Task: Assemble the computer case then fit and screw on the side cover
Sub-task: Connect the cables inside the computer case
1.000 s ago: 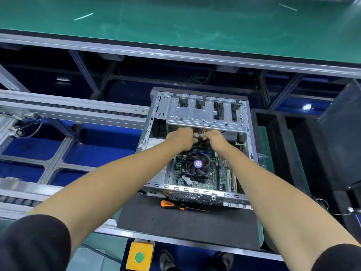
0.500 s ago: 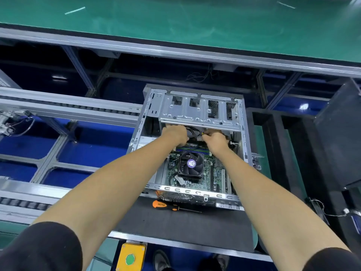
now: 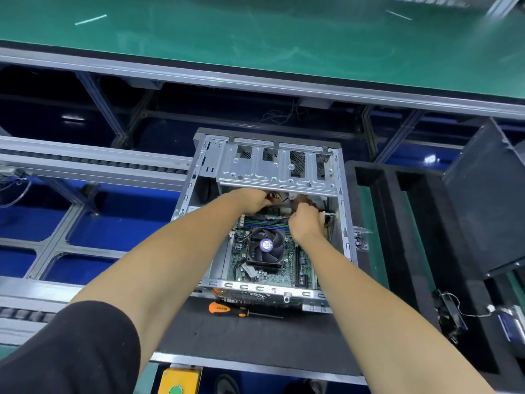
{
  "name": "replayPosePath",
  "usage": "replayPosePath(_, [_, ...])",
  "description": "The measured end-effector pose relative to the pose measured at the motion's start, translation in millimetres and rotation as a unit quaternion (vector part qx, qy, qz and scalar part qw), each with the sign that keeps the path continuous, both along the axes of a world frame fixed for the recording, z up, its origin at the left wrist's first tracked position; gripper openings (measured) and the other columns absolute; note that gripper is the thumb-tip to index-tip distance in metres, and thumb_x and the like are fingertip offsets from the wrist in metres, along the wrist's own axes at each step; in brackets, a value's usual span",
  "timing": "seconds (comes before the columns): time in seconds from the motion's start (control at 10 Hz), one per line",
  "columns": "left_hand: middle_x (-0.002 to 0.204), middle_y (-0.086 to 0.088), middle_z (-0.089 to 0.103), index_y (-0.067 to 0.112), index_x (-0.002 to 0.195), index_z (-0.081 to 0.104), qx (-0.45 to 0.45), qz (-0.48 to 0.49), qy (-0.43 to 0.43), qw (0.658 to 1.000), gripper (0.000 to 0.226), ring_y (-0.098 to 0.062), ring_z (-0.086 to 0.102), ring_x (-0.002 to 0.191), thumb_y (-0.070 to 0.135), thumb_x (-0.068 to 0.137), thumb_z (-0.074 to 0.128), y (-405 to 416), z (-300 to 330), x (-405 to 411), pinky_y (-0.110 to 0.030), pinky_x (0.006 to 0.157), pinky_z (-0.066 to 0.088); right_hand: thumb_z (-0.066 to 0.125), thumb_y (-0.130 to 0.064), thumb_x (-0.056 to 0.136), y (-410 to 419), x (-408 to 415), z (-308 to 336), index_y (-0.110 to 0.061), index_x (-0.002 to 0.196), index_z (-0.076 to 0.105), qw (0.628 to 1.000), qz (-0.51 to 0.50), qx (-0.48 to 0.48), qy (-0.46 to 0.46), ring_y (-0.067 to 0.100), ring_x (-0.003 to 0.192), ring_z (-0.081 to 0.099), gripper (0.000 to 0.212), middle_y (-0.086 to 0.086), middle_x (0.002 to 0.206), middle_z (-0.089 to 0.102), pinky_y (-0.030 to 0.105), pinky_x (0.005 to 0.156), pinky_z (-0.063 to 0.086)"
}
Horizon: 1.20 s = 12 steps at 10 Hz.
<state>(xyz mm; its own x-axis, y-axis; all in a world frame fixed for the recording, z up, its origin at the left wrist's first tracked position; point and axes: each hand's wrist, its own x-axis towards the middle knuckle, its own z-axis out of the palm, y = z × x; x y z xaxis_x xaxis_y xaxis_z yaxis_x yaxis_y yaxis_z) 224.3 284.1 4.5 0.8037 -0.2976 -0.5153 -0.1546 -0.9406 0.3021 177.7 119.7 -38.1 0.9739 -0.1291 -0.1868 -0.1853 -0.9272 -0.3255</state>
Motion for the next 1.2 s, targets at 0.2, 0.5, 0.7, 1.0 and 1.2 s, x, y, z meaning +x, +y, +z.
replayPosePath(0.2, [0.138,-0.008,0.055,0.011,0.137,0.056,0.051,0.036,0.005,0.998,0.038,-0.028,0.053,0.121,0.027,0.109,0.035,-4,-8,7,-0.041,0.108,0.039,0.055,-0.017,0.092,-4,-9,-6,-0.013,0.134,0.053,0.990,0.075,-0.120,-0.003,0.032,0.129,0.045,0.042,0.013,0.137,0.053,0.044,0.103,0.040])
replayPosePath(0.5, [0.132,-0.008,0.063,0.020,0.126,0.060,-0.027,-0.099,-0.054,0.993,0.026,-0.013,0.059,0.101,0.023,0.106,0.044,-11,-23,13,-0.027,0.086,0.043,0.052,-0.001,0.081,-4,-16,-22,-0.013,0.117,0.047,1.000,-0.003,0.011,0.020,0.029,0.121,0.035,0.038,0.010,0.127,0.040,0.043,0.106,0.035])
replayPosePath(0.7, [0.118,0.006,0.047,0.037,0.097,0.053,-0.036,-0.154,-0.165,0.974,0.022,-0.009,0.049,0.095,0.051,0.104,0.038,-23,-34,15,-0.022,0.085,0.037,0.050,0.000,0.073,-4,-21,-32,-0.018,0.103,0.038,1.000,-0.001,0.026,0.001,0.027,0.112,0.032,0.038,0.004,0.112,0.032,0.042,0.102,0.031])
replayPosePath(1.0, [0.122,-0.006,0.063,0.018,0.129,0.055,-0.022,-0.073,-0.035,0.996,0.027,-0.025,0.059,0.111,0.017,0.104,0.045,-26,-33,17,-0.041,0.104,0.045,0.054,-0.012,0.078,-8,-26,-42,-0.021,0.120,0.047,0.999,-0.019,-0.007,-0.041,0.027,0.119,0.036,0.043,0.006,0.122,0.041,0.041,0.100,0.028])
replayPosePath(1.2, [0.127,-0.004,0.061,0.021,0.126,0.059,-0.083,-0.079,-0.062,0.992,0.025,-0.023,0.057,0.115,0.016,0.101,0.056,-27,-35,23,-0.041,0.107,0.041,0.056,-0.015,0.080,-7,-26,-44,-0.020,0.124,0.050,0.998,-0.028,-0.025,-0.053,0.028,0.120,0.036,0.045,0.007,0.125,0.043,0.041,0.096,0.025])
